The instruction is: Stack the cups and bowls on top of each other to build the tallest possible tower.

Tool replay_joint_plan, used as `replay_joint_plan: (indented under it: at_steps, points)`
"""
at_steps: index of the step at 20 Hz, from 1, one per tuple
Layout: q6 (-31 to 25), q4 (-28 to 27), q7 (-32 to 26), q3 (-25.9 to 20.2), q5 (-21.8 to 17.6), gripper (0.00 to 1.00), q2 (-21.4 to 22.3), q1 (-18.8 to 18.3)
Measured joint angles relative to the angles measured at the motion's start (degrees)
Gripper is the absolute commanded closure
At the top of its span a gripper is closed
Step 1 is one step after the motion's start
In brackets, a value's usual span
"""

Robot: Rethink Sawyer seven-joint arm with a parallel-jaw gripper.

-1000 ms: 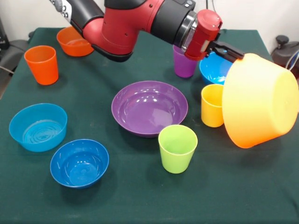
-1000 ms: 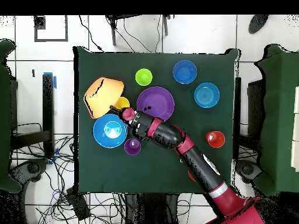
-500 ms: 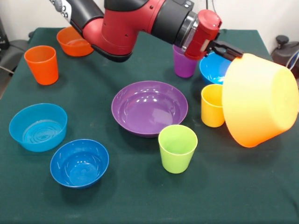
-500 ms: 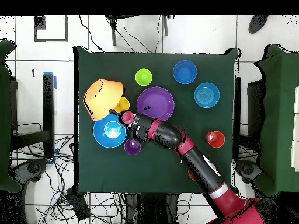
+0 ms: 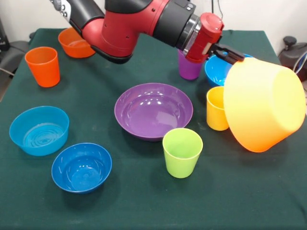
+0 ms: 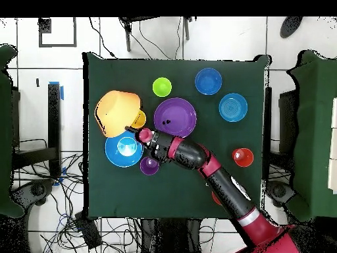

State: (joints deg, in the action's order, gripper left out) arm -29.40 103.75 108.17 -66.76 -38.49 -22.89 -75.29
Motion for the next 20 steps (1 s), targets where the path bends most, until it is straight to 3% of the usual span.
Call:
replay_joint_plan:
  at_steps: [20]
  points:
    - [-3.0, -0.5, 0.0, 0.5, 0.0, 1.0, 1.1, -1.2]
